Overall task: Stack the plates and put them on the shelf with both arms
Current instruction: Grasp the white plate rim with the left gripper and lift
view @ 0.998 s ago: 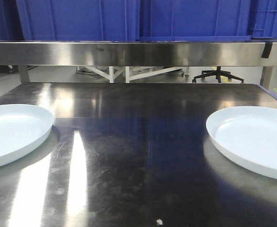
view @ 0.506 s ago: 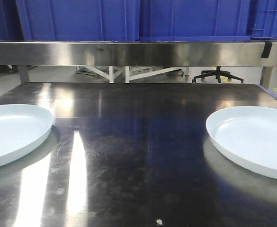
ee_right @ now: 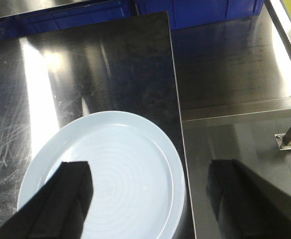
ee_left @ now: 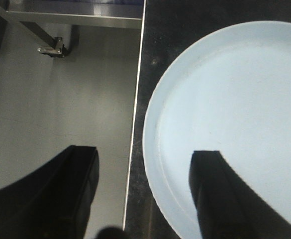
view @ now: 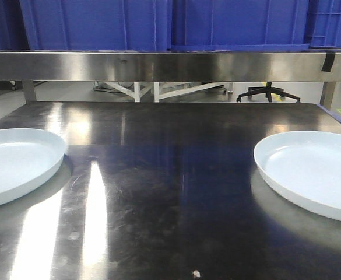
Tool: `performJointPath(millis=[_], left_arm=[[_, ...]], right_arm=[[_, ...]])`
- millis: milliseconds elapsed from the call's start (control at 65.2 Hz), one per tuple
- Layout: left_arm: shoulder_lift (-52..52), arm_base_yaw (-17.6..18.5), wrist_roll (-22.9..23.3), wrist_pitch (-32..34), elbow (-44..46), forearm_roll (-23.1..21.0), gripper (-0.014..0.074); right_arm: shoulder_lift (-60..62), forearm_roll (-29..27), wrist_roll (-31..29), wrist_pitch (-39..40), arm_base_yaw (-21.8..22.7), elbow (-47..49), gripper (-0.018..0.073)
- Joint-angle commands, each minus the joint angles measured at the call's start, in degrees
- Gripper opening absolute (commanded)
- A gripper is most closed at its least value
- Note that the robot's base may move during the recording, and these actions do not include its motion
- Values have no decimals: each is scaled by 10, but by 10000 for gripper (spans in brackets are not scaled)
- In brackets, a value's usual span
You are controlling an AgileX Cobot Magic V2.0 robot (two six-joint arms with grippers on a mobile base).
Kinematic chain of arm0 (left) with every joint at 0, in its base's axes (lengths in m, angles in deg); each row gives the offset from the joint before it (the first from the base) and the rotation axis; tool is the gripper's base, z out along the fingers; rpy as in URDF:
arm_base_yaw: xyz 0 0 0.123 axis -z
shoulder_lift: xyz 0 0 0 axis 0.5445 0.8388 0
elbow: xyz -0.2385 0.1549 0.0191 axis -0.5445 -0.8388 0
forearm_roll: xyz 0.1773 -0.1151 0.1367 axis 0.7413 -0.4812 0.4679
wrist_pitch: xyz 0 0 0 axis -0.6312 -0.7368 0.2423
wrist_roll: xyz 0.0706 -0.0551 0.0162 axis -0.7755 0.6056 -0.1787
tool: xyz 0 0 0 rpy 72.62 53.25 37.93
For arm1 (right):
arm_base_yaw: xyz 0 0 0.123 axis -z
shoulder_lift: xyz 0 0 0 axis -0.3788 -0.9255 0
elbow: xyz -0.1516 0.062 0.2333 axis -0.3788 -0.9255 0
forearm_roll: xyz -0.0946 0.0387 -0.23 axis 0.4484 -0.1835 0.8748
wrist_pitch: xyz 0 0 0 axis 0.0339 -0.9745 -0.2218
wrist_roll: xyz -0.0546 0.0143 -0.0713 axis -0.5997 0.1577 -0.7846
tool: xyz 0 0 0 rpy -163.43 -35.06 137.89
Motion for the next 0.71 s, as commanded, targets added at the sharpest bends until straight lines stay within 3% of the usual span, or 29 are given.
performJointPath(millis=[0,691], left_arm=[[2,-1,8,37,20,0,444],[77,-1,18,69,21,6,444]], right_arm=[[0,5,-6,41,1,23,580],[0,5,-6,40,1,23,580]])
